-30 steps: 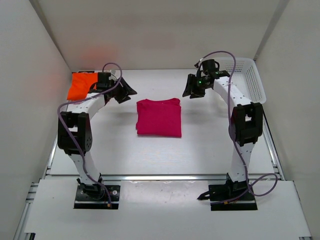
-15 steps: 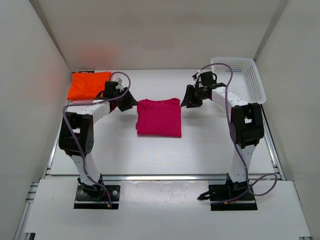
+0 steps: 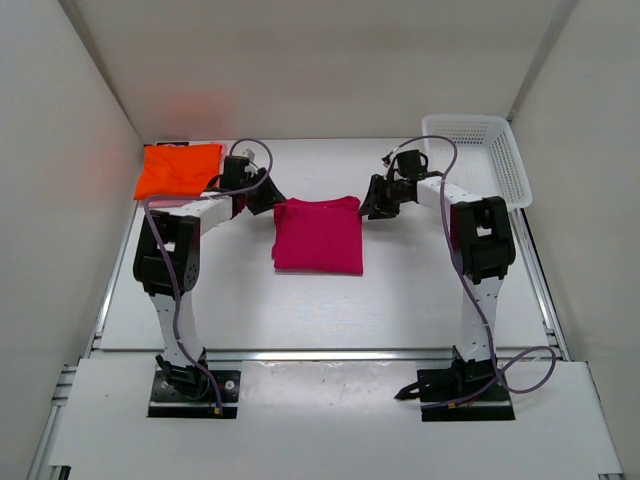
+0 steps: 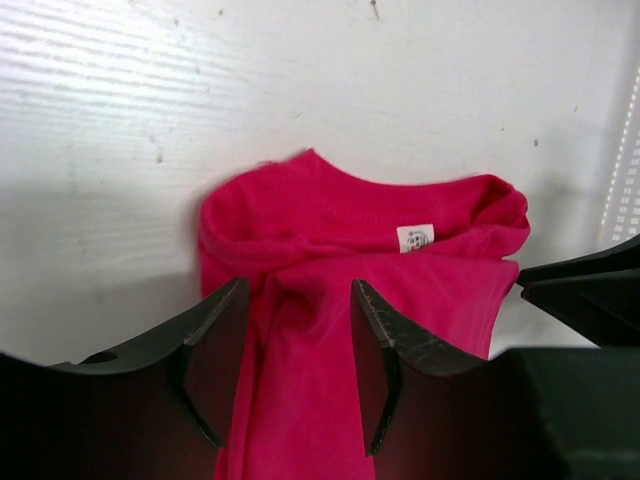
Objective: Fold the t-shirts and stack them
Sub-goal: Put the neatly folded tshirt into the corner of the board with the left arm
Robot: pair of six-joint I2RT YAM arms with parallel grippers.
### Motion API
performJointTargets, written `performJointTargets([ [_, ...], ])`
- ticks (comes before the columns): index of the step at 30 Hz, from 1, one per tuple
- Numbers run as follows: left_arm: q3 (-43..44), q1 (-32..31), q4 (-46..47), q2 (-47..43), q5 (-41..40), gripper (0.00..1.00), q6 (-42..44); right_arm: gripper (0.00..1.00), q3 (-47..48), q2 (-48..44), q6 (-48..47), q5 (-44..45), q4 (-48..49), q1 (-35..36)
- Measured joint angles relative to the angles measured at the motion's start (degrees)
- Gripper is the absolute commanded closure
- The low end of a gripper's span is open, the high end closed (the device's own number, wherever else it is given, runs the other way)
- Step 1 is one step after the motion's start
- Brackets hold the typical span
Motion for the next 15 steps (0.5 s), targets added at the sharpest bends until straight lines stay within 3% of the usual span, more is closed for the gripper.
performJointTargets([
  [10, 5.8, -1.1, -0.9, 5.3, 0.1, 0.54, -1.3, 0.68, 1.3, 1.5, 0.2, -1.6, 1.2, -0.7],
  [15, 6.0, -1.2, -1.6, 5.4, 0.4, 0.64, -2.1, 0.71, 1.3, 2.4, 0.3, -2.4, 1.4, -0.8],
])
